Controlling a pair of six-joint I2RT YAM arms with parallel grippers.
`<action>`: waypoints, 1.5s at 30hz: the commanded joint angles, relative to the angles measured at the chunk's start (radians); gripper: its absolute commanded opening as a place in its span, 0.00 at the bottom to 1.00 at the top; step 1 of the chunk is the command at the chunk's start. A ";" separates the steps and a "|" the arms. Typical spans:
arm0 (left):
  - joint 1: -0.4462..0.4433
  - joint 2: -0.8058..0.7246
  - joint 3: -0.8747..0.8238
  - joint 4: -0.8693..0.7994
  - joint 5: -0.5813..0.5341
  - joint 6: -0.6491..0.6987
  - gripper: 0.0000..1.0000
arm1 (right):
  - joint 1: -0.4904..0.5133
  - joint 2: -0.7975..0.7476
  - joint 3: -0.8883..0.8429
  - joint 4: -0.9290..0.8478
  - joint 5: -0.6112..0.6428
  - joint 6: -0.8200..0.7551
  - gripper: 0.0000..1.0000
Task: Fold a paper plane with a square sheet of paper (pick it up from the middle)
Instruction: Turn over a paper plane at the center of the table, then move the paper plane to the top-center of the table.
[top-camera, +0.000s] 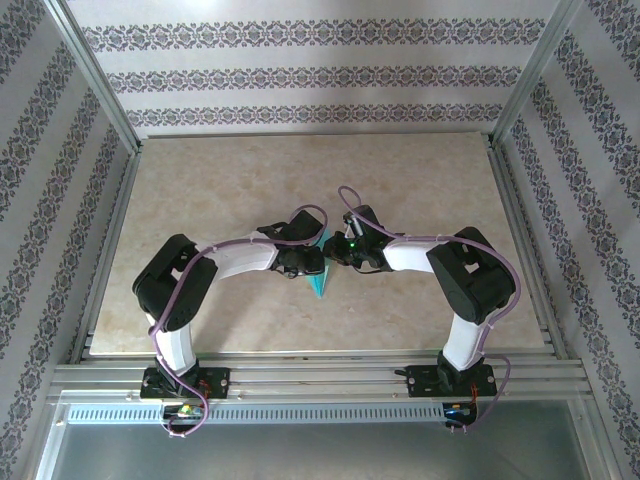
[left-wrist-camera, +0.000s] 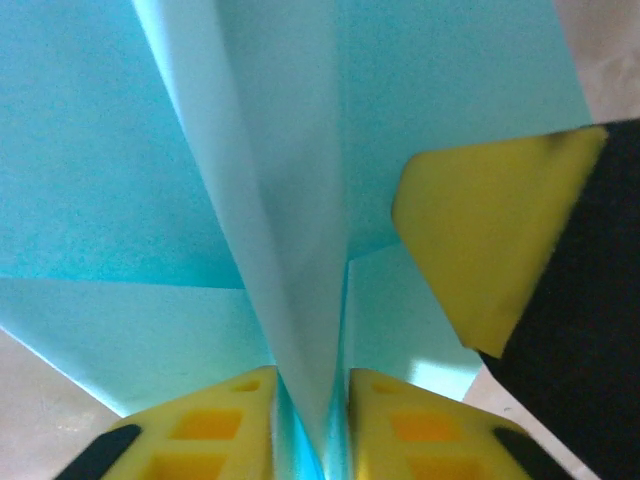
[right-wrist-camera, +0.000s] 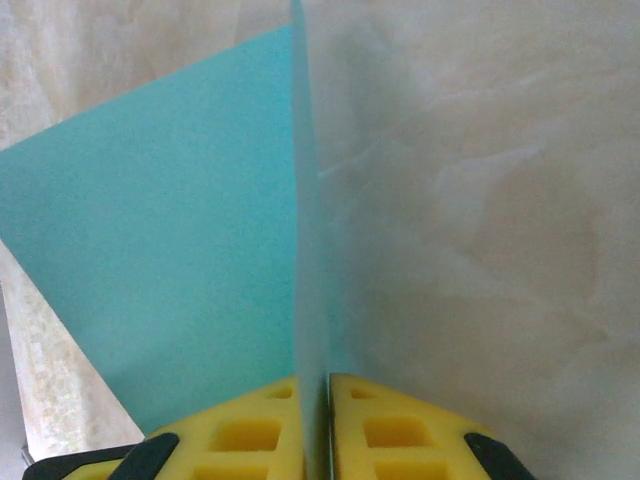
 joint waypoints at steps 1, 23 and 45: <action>-0.015 0.009 0.028 -0.073 -0.040 0.014 0.20 | -0.003 -0.003 -0.009 0.026 -0.013 0.014 0.18; 0.034 -0.018 0.075 -0.422 -0.221 0.284 0.14 | -0.158 -0.223 -0.150 -0.025 0.107 -0.048 0.49; 0.034 0.017 0.060 -0.368 -0.194 0.157 0.16 | -0.156 -0.218 -0.153 -0.017 0.099 -0.035 0.48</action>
